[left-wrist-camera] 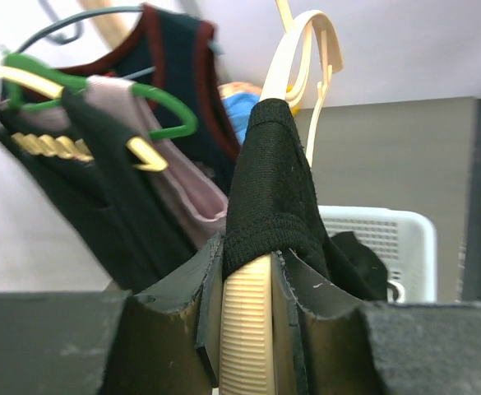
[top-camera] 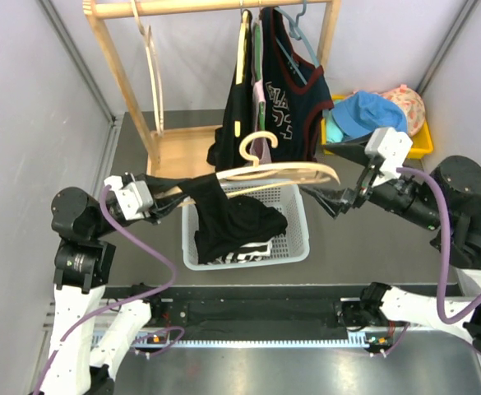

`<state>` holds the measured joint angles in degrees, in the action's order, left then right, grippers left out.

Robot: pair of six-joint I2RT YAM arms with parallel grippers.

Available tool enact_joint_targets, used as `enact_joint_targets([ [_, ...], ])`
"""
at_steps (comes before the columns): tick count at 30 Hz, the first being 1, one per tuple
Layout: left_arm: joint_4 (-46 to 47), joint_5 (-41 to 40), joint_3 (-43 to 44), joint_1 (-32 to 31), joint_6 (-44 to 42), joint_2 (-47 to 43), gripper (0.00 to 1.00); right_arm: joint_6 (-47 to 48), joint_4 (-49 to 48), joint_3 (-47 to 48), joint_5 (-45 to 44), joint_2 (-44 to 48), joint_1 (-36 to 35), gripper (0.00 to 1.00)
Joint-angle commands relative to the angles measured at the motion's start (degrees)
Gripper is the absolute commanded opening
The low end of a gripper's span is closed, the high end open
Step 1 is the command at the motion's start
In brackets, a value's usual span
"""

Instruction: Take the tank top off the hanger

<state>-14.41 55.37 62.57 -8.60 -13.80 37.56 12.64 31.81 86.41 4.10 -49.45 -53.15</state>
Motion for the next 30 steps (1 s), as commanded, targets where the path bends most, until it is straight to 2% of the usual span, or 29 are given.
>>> enact_joint_targets([
  [1,1.8,8.3,1.1,0.3,-0.2,-0.1,0.0,5.9,9.0,5.4,9.5,-4.1,-0.4,0.85],
  [7,2.1,11.0,2.1,0.3,1.1,-0.1,0.0,6.5,11.3,6.3,12.8,-6.4,-0.4,0.79],
  [12,2.1,10.9,2.6,0.3,1.4,-0.3,0.0,6.5,13.1,6.5,13.8,-8.5,-0.4,0.67],
  [15,2.1,10.9,2.7,0.3,1.3,-0.3,0.0,6.4,13.6,6.5,14.3,-9.2,-0.4,0.48],
  [16,2.2,10.8,2.7,0.3,1.2,-0.4,0.0,6.4,13.8,6.5,14.3,-9.3,-0.4,0.32],
  [18,2.1,10.5,2.5,0.3,1.1,-0.4,0.0,6.3,13.9,6.3,14.3,-9.3,-0.4,0.18],
  [19,2.2,10.3,2.2,0.3,0.7,-0.5,0.0,6.4,14.1,6.3,14.4,-9.1,-0.4,0.08],
  [21,2.2,8.7,1.7,0.3,0.2,-0.6,0.0,6.3,13.8,6.1,14.2,-8.6,-0.4,0.0],
  [23,2.1,7.1,0.6,0.3,-1.0,-0.9,0.0,6.3,13.5,5.6,13.2,-7.9,-0.4,0.0],
  [24,2.1,6.4,0.3,0.3,-1.4,-1.0,0.05,6.3,13.4,5.2,12.8,-7.3,-0.4,0.0],
  [25,2.1,4.8,-0.5,0.3,-2.5,-1.1,0.21,6.4,13.5,5.0,11.2,-7.1,-0.4,0.0],
  [26,2.2,4.0,-0.8,0.3,-2.8,-1.3,0.6,6.5,13.5,4.8,10.3,-6.6,-0.4,0.0],
  [27,2.3,3.1,-1.0,0.3,-3.2,-1.4,0.81,6.9,14.1,4.6,8.0,-6.3,-0.4,0.0],
  [28,2.2,2.0,-1.0,0.3,-3.6,-1.4,0.94,7.0,14.3,4.5,6.6,-6.0,-0.4,0.0],
  [29,2.3,1.7,-0.8,0.3,-3.5,-1.2,0.99,7.0,14.6,4.5,5.8,-5.9,-0.4,0.0],
  [30,2.2,1.5,-0.4,0.3,-3.5,-1.0,0.99,7.4,15.3,4.5,5.3,-5.5,-0.5,0.0],
])
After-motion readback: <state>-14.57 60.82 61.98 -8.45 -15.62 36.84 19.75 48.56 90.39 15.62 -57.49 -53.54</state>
